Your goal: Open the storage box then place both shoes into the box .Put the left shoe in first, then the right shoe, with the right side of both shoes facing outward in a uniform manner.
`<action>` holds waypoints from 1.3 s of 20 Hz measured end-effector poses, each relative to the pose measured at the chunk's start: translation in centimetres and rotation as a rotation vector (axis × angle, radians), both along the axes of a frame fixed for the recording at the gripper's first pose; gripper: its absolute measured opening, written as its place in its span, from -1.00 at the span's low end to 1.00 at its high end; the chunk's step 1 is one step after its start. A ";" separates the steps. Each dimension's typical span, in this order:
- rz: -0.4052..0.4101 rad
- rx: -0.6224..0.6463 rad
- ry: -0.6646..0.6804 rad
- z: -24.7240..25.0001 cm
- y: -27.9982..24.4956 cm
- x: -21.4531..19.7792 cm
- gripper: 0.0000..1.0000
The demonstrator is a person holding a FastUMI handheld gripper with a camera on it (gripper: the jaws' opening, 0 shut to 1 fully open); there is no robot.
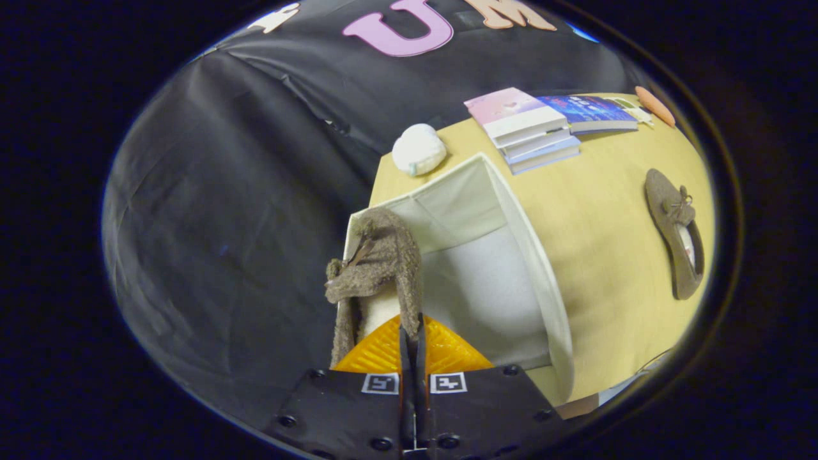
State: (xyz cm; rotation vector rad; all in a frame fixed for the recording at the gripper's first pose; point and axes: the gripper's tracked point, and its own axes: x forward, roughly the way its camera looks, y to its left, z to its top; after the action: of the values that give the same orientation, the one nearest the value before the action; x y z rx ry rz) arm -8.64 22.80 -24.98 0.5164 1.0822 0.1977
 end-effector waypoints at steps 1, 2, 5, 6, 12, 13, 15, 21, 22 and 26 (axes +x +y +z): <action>0.006 0.008 0.006 0.1 0.1 -0.1 -0.83; 0.007 0.002 0.013 -0.5 0.4 -0.2 -0.81; 0.012 0.004 0.020 -1.0 0.5 0.1 -0.81; 0.006 0.006 0.021 -1.0 0.7 0.1 -0.81; 0.019 0.038 0.020 -0.3 1.4 0.0 -0.81; 0.015 0.038 0.015 -0.1 1.2 0.2 -0.82; -0.005 0.042 0.001 0.4 0.4 0.8 -0.82; -0.143 0.015 -0.099 3.0 -6.1 4.8 -0.82; -0.173 0.007 -0.118 3.6 -7.7 5.4 -0.82; -0.292 -0.045 -0.182 5.3 -14.6 7.5 -0.82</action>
State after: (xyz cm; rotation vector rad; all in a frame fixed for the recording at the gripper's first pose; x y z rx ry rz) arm -1.09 8.19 -19.65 0.5968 0.8218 -0.0359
